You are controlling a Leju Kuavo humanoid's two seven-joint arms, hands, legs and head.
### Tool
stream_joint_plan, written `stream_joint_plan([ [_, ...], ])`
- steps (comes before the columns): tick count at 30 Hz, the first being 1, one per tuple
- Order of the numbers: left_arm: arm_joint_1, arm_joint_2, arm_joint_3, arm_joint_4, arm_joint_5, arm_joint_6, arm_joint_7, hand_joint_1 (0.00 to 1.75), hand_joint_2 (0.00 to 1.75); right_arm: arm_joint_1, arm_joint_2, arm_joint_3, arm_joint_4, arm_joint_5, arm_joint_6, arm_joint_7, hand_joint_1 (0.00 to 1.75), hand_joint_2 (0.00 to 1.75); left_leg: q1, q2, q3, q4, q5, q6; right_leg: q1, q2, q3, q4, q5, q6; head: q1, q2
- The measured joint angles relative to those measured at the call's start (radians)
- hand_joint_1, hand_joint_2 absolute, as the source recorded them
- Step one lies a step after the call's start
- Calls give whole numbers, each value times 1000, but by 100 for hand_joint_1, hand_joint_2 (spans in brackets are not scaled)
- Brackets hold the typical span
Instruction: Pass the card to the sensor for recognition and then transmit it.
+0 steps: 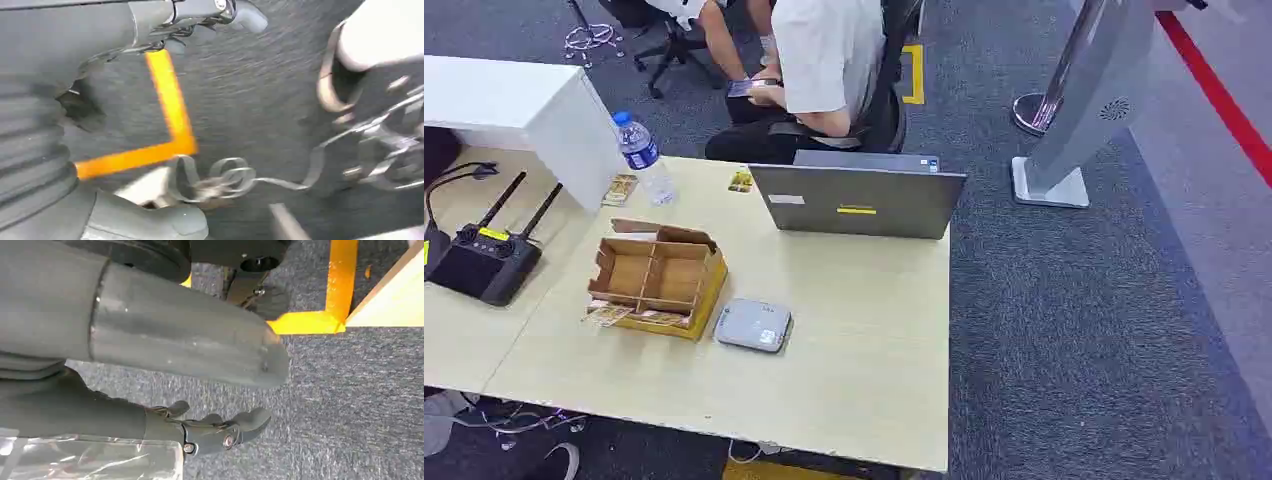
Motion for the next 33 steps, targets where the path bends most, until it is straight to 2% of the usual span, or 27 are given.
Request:
stream_joint_plan([
  [7, -24, 140, 171, 0, 102, -131, -24, 0, 175, -9, 0, 0, 10, 29, -31, 11, 0, 0, 0, 0, 0, 0, 0, 0, 0, 0, 0, 0, 0, 0, 0, 0],
  [14, -60, 305, 263, 0, 200, -309, -34, 0, 175, -9, -5, -6, 18, 30, -42, 21, 0, 0, 1, 0, 0, 0, 1, -1, 0, 0, 0, 0, 0, -1, 0, 0],
  [19, -88, 408, 281, -3, 243, -450, -37, 0, 175, -9, -10, -14, 19, 34, -42, 31, 0, 0, 1, 0, 0, 0, 1, -1, 0, 0, 0, 0, 0, -1, 0, 0],
  [21, -93, 406, 281, -29, 239, -499, -56, 0, 175, -9, -10, -15, 20, 40, -42, 37, 0, 0, 0, 0, 0, 0, 1, -1, 0, 0, 0, 0, 0, -1, -2, 0],
  [24, -94, 375, 281, -101, 226, -518, -66, 0, 175, -9, -10, -18, 22, 45, -42, 43, 0, 0, 0, 0, 0, 0, 1, -1, 0, 0, 0, 0, 0, -1, -1, 0],
  [27, -94, 344, 281, -178, 217, -512, -66, 0, 175, -9, -10, -22, 23, 45, -42, 45, 0, 0, 0, 1, 0, 0, 1, -1, 0, 0, 0, 0, 0, -1, -1, 0],
  [33, -98, 281, 235, -357, 158, -445, -70, 0, 175, -10, -10, -23, 25, 48, -42, 54, 0, 0, 1, 1, 1, 0, 1, -1, 0, 1, 0, -1, 0, -1, -1, 0],
])
